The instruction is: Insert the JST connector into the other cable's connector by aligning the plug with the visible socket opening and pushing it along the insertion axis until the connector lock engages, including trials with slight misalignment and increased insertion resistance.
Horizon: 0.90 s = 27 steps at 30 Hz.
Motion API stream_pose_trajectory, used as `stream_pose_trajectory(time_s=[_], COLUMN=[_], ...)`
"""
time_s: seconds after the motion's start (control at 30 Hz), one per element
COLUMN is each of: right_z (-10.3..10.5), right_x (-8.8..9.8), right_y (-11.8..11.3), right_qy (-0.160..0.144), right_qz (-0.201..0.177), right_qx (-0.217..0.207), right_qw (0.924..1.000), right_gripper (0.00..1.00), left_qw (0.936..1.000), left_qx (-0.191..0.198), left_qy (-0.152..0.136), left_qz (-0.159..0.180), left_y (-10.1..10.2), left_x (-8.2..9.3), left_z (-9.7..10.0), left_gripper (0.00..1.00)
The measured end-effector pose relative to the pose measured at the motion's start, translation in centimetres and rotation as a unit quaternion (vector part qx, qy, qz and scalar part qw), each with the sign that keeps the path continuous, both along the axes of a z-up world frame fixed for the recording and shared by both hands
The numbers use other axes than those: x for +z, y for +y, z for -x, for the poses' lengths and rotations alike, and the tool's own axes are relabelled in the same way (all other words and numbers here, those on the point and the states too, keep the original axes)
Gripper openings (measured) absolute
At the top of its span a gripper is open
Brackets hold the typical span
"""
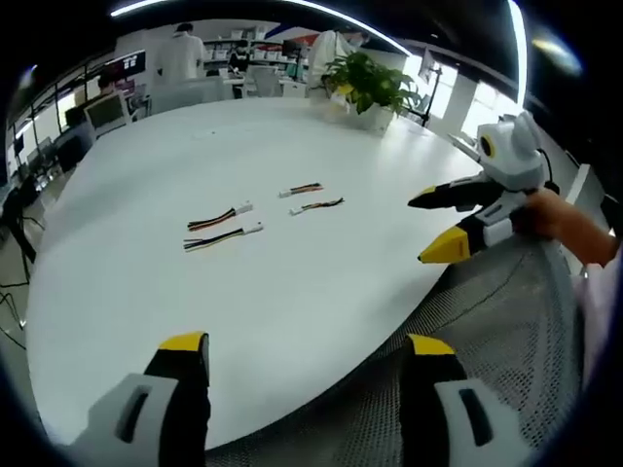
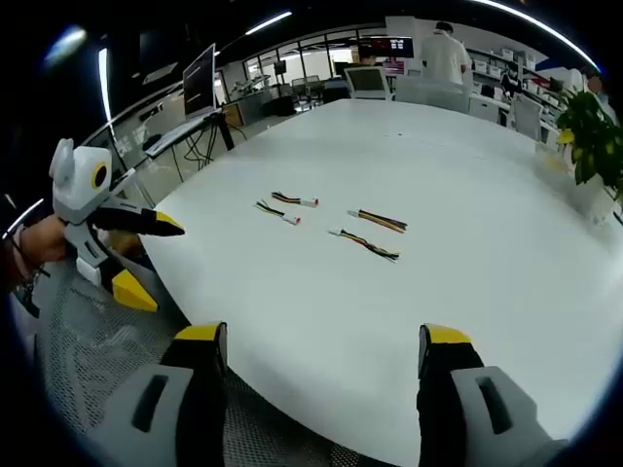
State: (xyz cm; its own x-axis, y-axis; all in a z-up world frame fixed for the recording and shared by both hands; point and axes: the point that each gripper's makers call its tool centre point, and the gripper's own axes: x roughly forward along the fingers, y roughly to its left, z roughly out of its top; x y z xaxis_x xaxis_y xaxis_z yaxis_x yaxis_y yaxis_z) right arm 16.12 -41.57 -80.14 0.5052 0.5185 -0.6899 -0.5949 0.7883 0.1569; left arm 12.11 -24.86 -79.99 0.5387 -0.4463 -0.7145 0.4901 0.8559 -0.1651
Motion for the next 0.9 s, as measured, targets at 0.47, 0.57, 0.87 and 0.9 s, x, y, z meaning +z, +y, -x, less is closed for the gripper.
stream_pose_trajectory(time_s=[0.47, 0.57, 0.87, 0.9], right_z=[-0.3, -0.5, -0.8, -0.7], right_x=[0.1, 0.5, 1.0, 0.9], right_y=[-0.3, -0.4, -0.4, -0.4], right_qy=[-0.006, -0.019, -0.033, -0.032], right_qz=[0.004, 0.004, 0.002, 0.002], right_qx=[-0.007, -0.008, -0.008, -0.007], right_qw=[1.0, 0.9998, 0.9994, 0.9995], right_gripper=[0.79, 0.76, 0.73, 0.73], left_qw=[0.9993, 0.9987, 0.999, 0.999], left_qx=[0.017, 0.026, 0.025, 0.024], left_qy=[0.0, -0.009, -0.016, -0.015], left_qz=[0.033, 0.042, 0.034, 0.033], left_y=[-0.2, 0.1, 0.1, 0.1], left_x=[0.5, 0.9, 0.9, 0.9], left_z=[-0.3, -0.6, -0.6, -0.6], left_gripper=[0.79, 0.8, 0.79, 0.79])
